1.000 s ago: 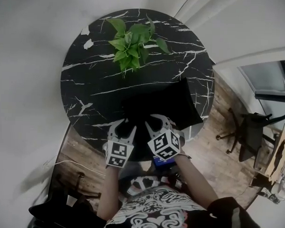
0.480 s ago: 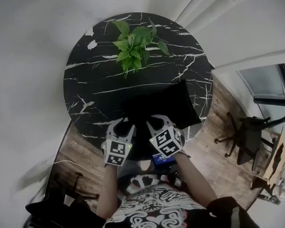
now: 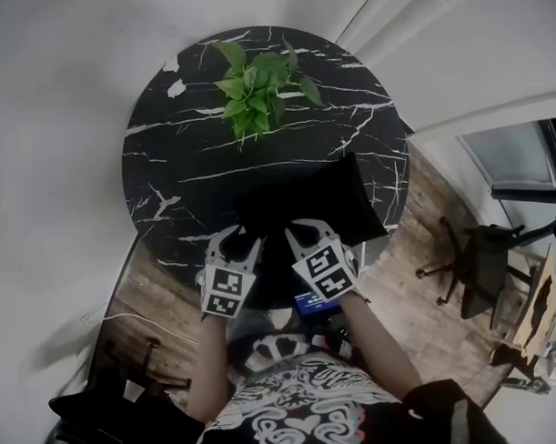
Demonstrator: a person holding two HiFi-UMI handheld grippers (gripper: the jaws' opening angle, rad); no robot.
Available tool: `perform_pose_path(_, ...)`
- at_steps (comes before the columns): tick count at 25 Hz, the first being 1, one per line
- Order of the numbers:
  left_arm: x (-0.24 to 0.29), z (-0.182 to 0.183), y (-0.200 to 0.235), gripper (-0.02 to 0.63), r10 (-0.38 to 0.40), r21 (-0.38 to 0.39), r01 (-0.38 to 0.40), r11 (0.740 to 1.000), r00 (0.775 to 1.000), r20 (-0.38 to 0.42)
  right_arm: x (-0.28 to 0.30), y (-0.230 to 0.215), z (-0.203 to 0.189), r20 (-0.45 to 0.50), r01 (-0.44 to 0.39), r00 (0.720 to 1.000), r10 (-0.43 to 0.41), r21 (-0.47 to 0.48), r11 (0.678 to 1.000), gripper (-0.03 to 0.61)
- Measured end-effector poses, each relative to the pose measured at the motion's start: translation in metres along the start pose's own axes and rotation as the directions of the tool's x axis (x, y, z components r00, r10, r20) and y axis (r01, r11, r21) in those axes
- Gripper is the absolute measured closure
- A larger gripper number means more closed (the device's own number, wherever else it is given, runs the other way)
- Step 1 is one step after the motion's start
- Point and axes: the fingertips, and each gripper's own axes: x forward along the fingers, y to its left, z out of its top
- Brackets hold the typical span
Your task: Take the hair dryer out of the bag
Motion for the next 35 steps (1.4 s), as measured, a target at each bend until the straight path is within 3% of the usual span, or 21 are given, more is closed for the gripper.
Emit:
perform_pose_path(7,0.005,-0.005,-0.002,0.442,-0.015,0.018,0.016,1.000,0.999,-0.037,-0.017,-0.011,0.005,0.061,0.003,0.998,-0.007,0.064,0.998,0.552)
perform_pose_path(11,0.009,-0.002,-0.015,0.445,-0.076,0.069,0.080,0.994,0.996,-0.052,-0.029,-0.017,0.006,0.106,-0.005,0.994,-0.009,0.126,0.992,0.552)
perform_pose_path(13,0.010,-0.002,-0.019,0.483,-0.086,0.107,0.093,0.990,0.994,-0.070,-0.034,-0.015,0.010,0.136,-0.033,0.991,0.011,0.159,0.987,0.552)
perform_pose_path(15,0.013,-0.005,-0.019,0.591,-0.065,0.154,0.080,0.985,0.993,-0.100,-0.040,-0.014,0.012,0.159,-0.060,0.987,0.031,0.180,0.982,0.552)
perform_pose_path(19,0.023,-0.004,-0.018,0.591,-0.051,0.217,0.076,0.973,0.992,-0.117,-0.052,-0.016,0.018,0.211,-0.104,0.976,0.055,0.225,0.969,0.553)
perform_pose_path(24,0.039,0.004,-0.023,0.591,-0.056,0.331,0.094,0.939,0.991,-0.123,-0.065,-0.020,0.023,0.267,-0.145,0.961,0.072,0.266,0.953,0.552)
perform_pose_path(29,0.046,0.015,-0.045,0.598,-0.179,0.337,0.209,0.918,0.977,-0.119,-0.076,-0.026,0.024,0.288,-0.162,0.954,0.083,0.264,0.951,0.552)
perform_pose_path(34,0.046,0.022,-0.063,0.591,-0.235,0.424,0.272,0.864,0.962,-0.137,-0.084,-0.037,0.018,0.302,-0.161,0.951,0.065,0.303,0.939,0.552)
perform_pose_path(35,0.045,0.025,-0.065,0.565,-0.248,0.428,0.280,0.859,0.960,-0.131,-0.085,-0.038,0.017,0.302,-0.159,0.951,0.063,0.307,0.938,0.552)
